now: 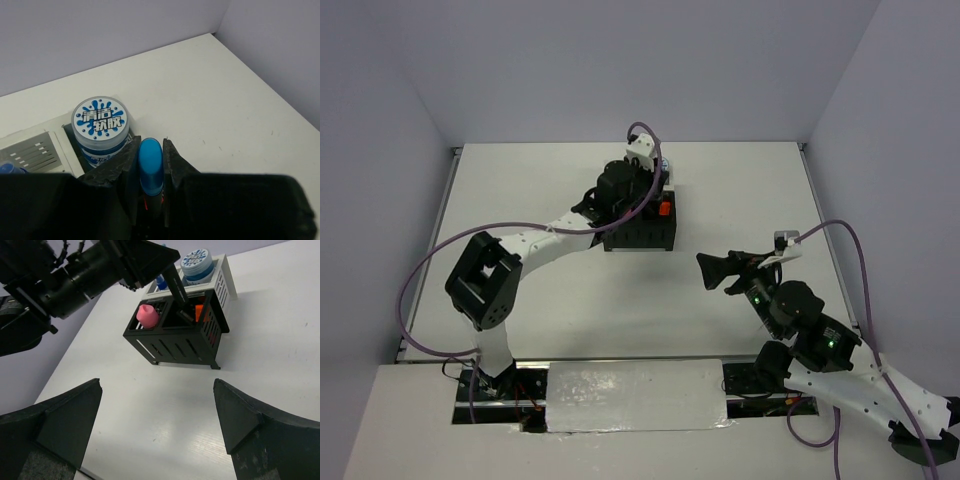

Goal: Sort the stationery into containers
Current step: Place the pen in the storage box, then reset both arms

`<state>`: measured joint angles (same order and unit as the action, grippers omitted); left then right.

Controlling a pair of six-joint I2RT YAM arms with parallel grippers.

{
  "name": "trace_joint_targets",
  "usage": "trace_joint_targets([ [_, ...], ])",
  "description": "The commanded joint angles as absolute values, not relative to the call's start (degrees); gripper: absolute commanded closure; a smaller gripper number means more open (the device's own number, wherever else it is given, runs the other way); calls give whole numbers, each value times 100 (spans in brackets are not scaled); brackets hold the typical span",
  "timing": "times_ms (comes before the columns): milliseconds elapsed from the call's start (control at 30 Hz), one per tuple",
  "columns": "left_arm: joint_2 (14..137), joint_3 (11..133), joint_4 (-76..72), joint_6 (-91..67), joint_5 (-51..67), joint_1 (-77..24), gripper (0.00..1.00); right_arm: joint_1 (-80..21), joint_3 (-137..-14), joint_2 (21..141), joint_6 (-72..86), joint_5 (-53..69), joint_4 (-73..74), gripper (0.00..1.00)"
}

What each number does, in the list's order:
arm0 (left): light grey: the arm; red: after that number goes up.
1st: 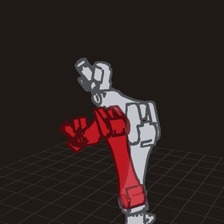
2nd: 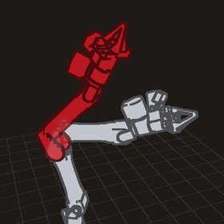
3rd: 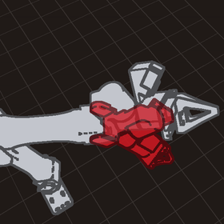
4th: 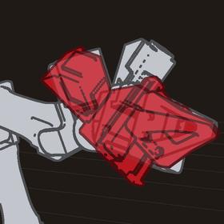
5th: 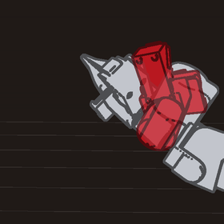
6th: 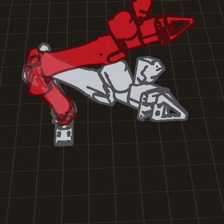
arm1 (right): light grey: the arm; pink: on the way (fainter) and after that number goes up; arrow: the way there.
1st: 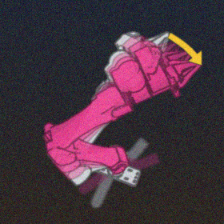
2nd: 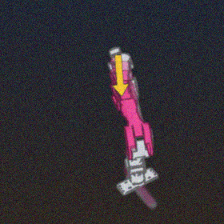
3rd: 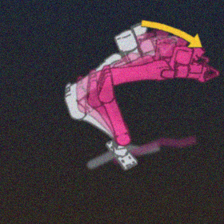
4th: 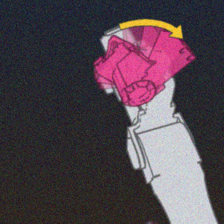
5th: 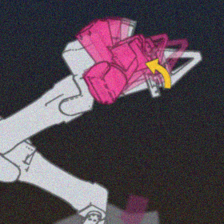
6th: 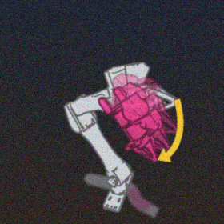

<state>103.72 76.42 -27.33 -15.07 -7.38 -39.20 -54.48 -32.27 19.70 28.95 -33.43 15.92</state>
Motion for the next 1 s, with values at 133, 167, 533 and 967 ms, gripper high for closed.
trace_joint_targets([
  [133,10345,7427,-3524,-1195,-941,-3902,69,-5432,-3507,2171,2602,-3129,1380,0],
  [167,10293,7375,-3533,-1213,-932,-3902,59,-5423,-3498,2223,2593,-3129,1319,0],
  [533,9186,6399,-3474,-1634,-1265,-3955,2,-5414,-3621,2443,2452,-3208,1282,0],
  [967,6093,7470,3590,-3549,-4418,-3885,1,-5414,-6098,3330,2583,-4192,4708,0],
])
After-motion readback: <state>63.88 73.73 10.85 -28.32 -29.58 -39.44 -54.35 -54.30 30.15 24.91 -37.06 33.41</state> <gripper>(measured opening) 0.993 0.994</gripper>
